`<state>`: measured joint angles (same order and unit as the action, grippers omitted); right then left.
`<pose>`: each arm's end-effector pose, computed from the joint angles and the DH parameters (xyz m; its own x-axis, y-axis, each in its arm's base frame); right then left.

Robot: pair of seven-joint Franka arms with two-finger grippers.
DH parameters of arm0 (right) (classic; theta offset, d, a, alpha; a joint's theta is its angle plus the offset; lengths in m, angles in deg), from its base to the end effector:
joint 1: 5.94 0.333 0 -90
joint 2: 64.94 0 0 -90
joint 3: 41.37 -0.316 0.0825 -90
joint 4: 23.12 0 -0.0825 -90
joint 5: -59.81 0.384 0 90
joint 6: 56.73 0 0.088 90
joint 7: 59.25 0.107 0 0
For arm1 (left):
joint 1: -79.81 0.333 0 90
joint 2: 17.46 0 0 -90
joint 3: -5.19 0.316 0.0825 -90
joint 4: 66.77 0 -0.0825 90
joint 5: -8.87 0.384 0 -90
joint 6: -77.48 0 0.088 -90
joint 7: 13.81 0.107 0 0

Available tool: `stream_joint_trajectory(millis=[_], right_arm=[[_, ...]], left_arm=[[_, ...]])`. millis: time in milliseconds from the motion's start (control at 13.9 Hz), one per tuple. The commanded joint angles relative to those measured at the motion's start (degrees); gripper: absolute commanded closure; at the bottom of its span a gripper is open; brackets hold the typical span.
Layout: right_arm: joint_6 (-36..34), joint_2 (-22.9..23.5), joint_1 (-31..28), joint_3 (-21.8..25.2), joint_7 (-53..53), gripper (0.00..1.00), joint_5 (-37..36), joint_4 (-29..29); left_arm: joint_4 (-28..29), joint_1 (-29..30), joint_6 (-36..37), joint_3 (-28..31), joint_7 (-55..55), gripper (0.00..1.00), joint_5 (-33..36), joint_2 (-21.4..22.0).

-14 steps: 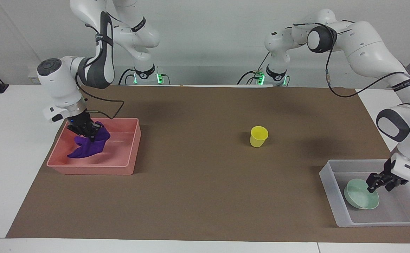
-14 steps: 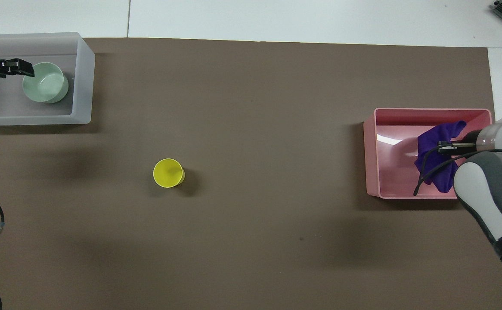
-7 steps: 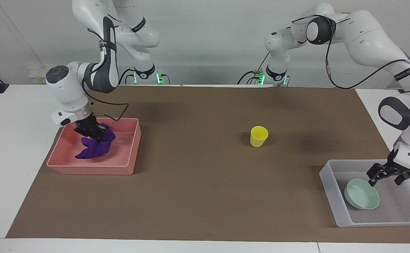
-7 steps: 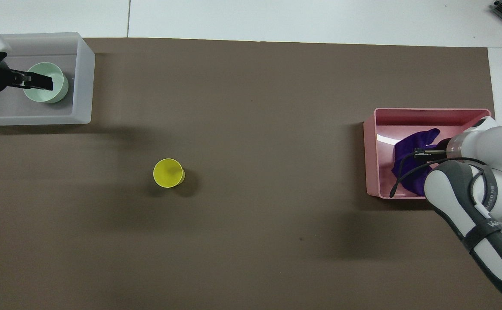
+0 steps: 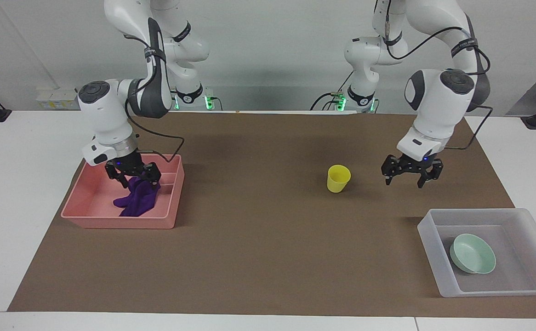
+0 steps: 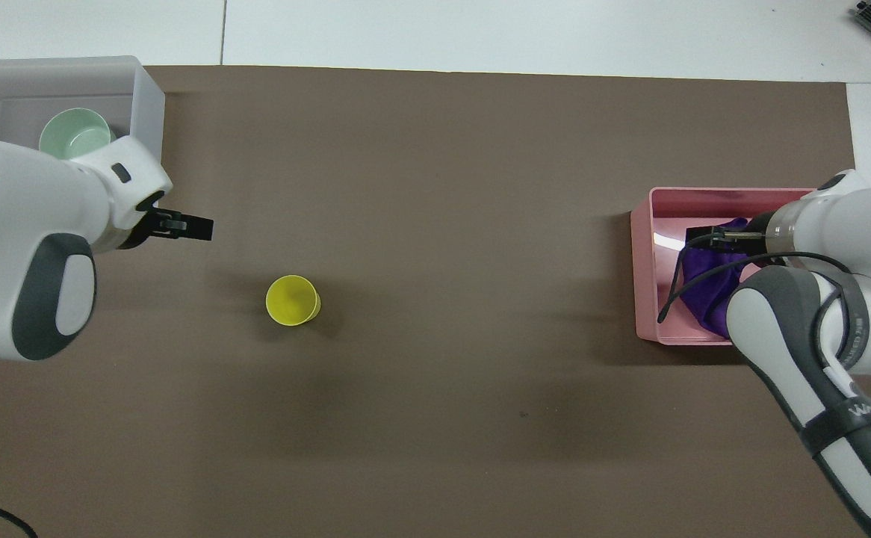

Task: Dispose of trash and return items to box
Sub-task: 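Reach the left gripper to the yellow cup while the right gripper withdraws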

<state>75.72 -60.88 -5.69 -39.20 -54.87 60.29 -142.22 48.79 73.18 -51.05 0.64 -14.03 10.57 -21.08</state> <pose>0.5751 -0.0189 0.4100 0.9804 -0.1144 0.1607 -0.1132 -0.9934 -0.0167 0.5712 -0.1114 0.4368 0.9652 -0.2047 0.1626 -0.2042 -0.9787 -0.0203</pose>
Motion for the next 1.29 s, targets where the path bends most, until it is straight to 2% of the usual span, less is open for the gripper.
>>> stream_joint_trajectory(millis=[0,287,503,575,646,790,862,1221], right_arm=[[-7.0,-2.7,1.2,-0.6,5.3,0.0,-1.7,4.0],[-23.8,-4.9,2.3,-0.7,6.6,0.0,-1.7,15.7],[-29.7,-7.1,1.9,-0.5,6.0,0.0,-1.7,19.9],[-32.0,-7.7,1.6,-0.5,5.9,0.0,-1.7,21.2],[-34.9,-8.0,1.5,-0.1,5.6,0.0,-1.7,23.2],[-40.7,-7.9,1.1,0.3,2.9,0.0,-1.7,28.0],[-42.4,-7.4,0.9,0.5,1.4,0.0,-1.6,29.9],[-43.9,-8.5,0.6,0.5,1.1,0.0,-1.5,27.8]], left_arm=[[7.8,-4.9,-4.8,0.9,-4.8,0.0,0.5,2.8],[11.8,-9.0,-9.3,0.9,-8.8,0.0,0.5,2.6],[15.4,-10.9,-12.4,0.9,-9.1,0.0,0.5,2.8],[16.1,-11.0,-13.1,0.8,-10.0,0.03,0.5,2.7],[16.8,-11.4,-14.4,0.8,-10.9,0.23,0.5,2.7],[17.4,-11.7,-15.2,0.9,-13.6,1.0,0.5,2.7],[17.4,-11.7,-15.1,0.9,-15.0,1.0,0.5,2.7],[15.1,-11.5,-12.2,0.9,-15.2,1.0,0.5,2.7]])
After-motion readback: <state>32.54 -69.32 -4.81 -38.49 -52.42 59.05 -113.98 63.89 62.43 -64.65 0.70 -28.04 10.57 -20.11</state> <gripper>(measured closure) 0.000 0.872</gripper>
